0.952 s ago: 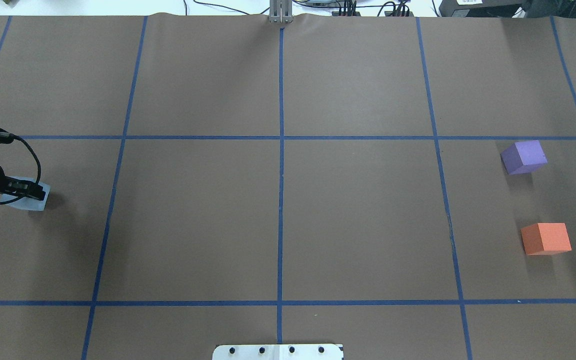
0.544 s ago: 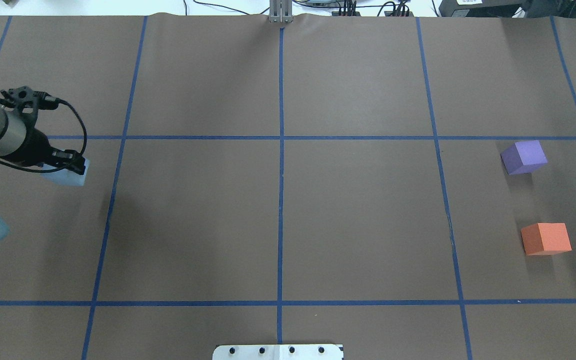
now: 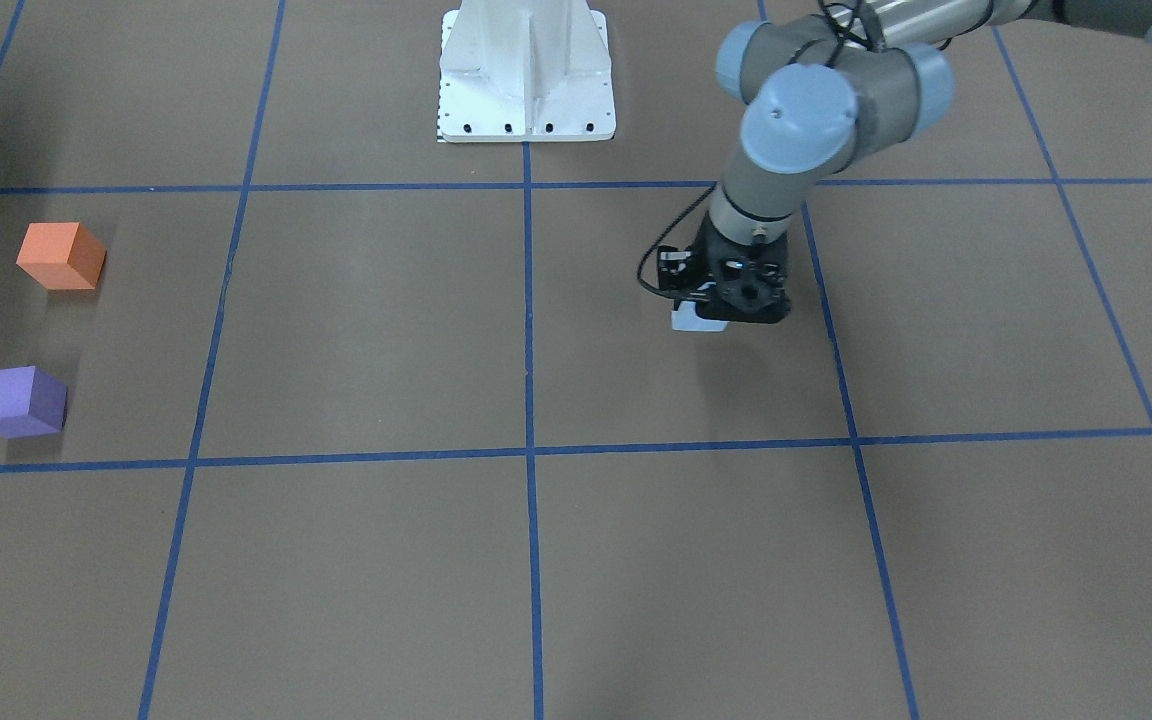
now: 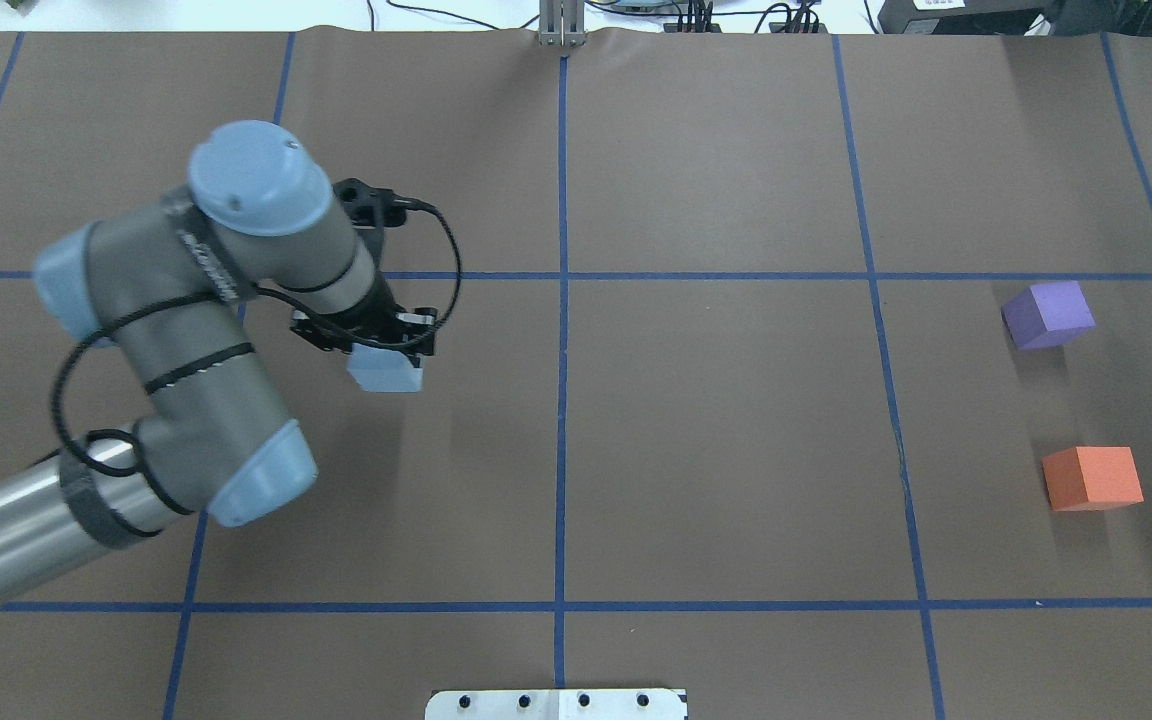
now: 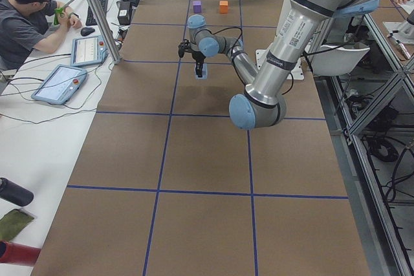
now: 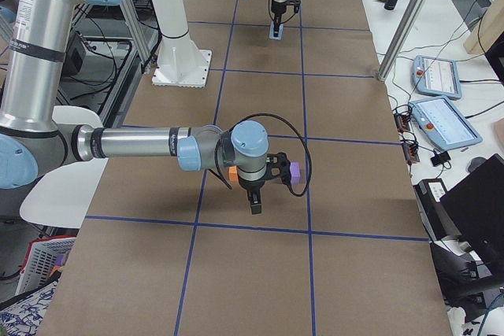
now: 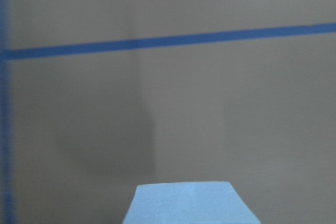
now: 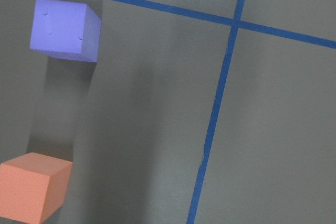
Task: Place blue block between orange and purple blocks
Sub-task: 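Carry the light-blue cube with the left gripper to the table center, then open the left gripper and withdraw it while the right arm approaches, then lower the right gripper onto the light-blue cube and grasp it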
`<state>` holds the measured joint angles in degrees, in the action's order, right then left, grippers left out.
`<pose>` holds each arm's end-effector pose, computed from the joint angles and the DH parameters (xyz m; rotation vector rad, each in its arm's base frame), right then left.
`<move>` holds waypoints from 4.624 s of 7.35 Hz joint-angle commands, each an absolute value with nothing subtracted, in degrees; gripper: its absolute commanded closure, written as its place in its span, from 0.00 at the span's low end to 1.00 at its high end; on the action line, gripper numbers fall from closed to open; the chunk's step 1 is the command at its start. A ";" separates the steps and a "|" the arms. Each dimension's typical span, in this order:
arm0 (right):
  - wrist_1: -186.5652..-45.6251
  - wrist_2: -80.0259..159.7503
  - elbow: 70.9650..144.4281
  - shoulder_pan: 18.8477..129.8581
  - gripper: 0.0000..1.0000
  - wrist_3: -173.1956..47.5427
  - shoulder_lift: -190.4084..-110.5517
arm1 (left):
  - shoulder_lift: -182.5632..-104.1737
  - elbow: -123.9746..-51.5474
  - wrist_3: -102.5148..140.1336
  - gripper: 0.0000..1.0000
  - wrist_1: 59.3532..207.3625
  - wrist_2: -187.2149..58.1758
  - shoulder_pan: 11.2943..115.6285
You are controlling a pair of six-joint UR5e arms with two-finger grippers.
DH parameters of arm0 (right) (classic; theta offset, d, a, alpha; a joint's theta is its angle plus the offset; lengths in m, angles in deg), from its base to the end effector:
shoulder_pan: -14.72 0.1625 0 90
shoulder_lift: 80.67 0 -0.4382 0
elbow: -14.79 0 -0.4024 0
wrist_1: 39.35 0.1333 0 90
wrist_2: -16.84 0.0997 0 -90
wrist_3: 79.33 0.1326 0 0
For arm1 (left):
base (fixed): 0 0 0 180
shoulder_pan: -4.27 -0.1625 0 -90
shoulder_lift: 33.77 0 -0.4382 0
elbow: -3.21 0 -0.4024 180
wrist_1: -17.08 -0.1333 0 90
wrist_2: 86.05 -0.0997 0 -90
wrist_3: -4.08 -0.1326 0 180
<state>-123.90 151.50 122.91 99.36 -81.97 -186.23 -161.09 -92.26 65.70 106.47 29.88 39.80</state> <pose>0.0029 -0.3983 0.6462 0.1143 -0.7822 -0.1868 0.5380 -0.4768 0.2591 0.0164 0.8413 0.0492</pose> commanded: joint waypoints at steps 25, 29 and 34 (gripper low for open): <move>-125.47 118.27 105.71 40.74 0.00 -9.63 -128.84 | -121.05 -106.21 -10.42 0.00 87.74 43.85 91.28; -124.95 118.18 100.23 40.30 0.00 -9.71 -125.41 | -120.96 -106.74 -10.07 0.00 87.74 44.72 91.28; -124.60 117.83 98.72 39.86 0.98 -9.28 -125.23 | -120.43 -105.78 -10.07 0.00 88.88 46.66 91.28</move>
<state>-124.55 117.76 98.22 39.83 -9.58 -125.29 -120.58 -106.05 -10.07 88.29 45.76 91.28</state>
